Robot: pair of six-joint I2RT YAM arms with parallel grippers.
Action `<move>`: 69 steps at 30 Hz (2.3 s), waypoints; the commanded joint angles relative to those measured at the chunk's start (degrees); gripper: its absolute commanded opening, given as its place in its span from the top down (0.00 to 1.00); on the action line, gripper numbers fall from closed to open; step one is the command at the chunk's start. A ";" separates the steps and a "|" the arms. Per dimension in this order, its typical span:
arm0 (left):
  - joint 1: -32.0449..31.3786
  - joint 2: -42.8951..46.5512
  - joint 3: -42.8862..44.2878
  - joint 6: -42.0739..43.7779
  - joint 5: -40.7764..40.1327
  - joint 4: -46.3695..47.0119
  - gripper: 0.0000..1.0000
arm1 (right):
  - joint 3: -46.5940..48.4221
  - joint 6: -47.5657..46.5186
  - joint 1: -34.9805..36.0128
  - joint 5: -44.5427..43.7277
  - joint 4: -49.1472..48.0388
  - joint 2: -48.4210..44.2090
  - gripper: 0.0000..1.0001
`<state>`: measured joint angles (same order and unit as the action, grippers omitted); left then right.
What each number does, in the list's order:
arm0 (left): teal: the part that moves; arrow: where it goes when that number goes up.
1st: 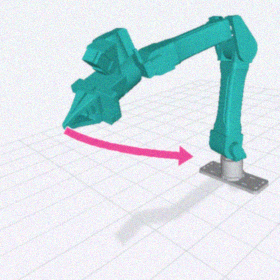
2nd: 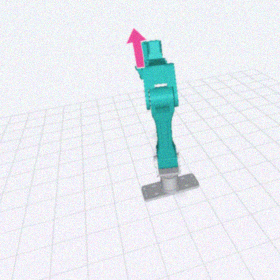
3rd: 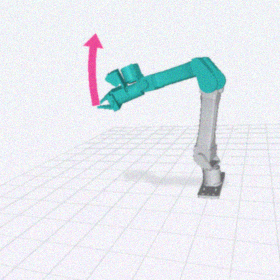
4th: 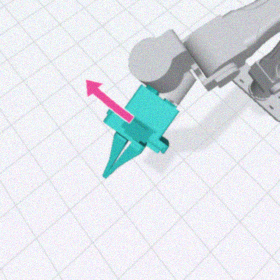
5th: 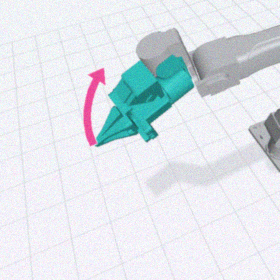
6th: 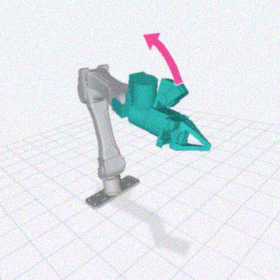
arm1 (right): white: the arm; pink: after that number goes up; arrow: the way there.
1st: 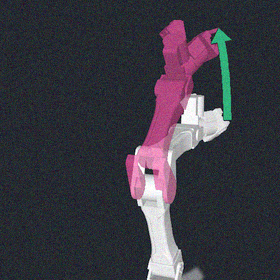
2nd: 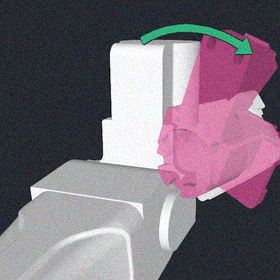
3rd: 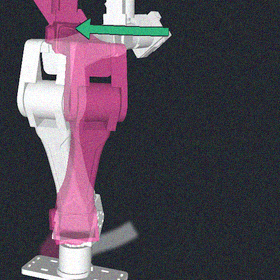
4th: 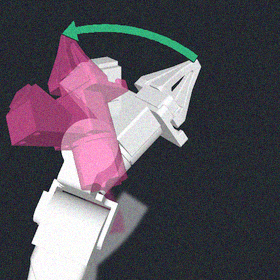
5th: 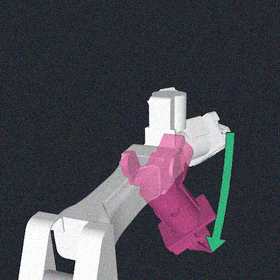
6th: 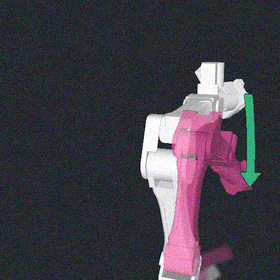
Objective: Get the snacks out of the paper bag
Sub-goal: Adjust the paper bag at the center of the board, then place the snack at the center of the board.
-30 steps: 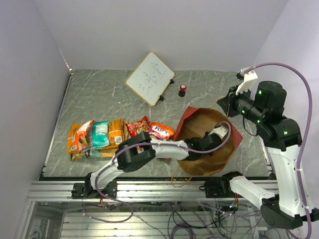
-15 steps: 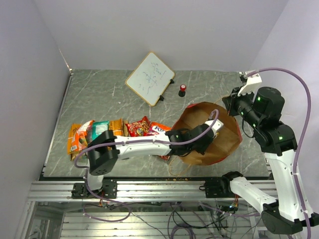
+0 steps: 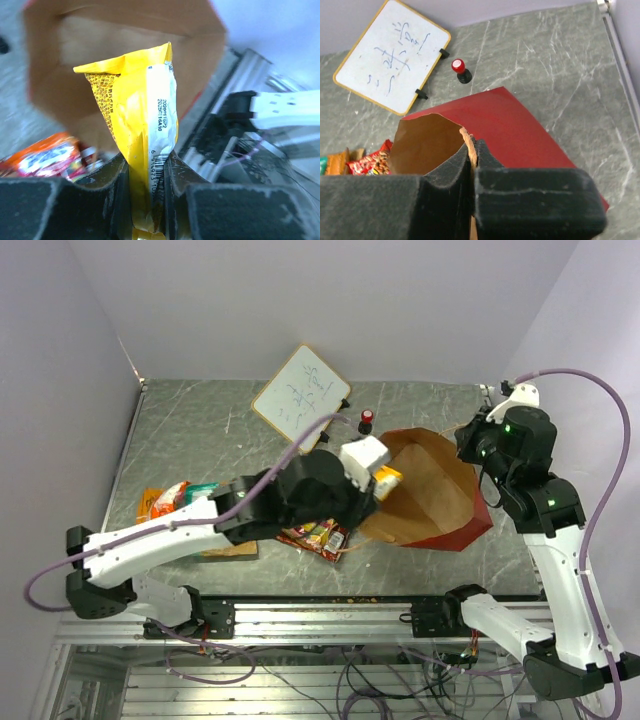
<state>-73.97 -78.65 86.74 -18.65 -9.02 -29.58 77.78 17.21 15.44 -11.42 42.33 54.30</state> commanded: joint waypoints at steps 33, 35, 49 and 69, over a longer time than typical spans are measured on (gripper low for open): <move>34.89 -15.27 -26.20 -2.48 9.89 -1.11 0.62 | 10.34 18.96 0.05 2.93 0.02 6.11 1.00; 34.98 -16.13 -24.98 -1.39 8.19 -2.70 0.51 | 10.88 21.23 -0.05 3.88 -2.47 7.07 1.00; 35.02 -6.77 -21.51 -5.21 11.67 -5.77 0.07 | 1.00 13.92 -1.13 -26.01 5.67 4.08 1.00; 35.12 -8.79 15.33 -9.64 -4.92 -26.47 0.09 | -3.56 16.70 -1.60 -28.86 20.73 -8.91 0.46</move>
<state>-39.20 -86.21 95.24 -25.39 -3.95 -48.36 69.21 34.79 14.02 -41.30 60.07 47.24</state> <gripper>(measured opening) 0.906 0.416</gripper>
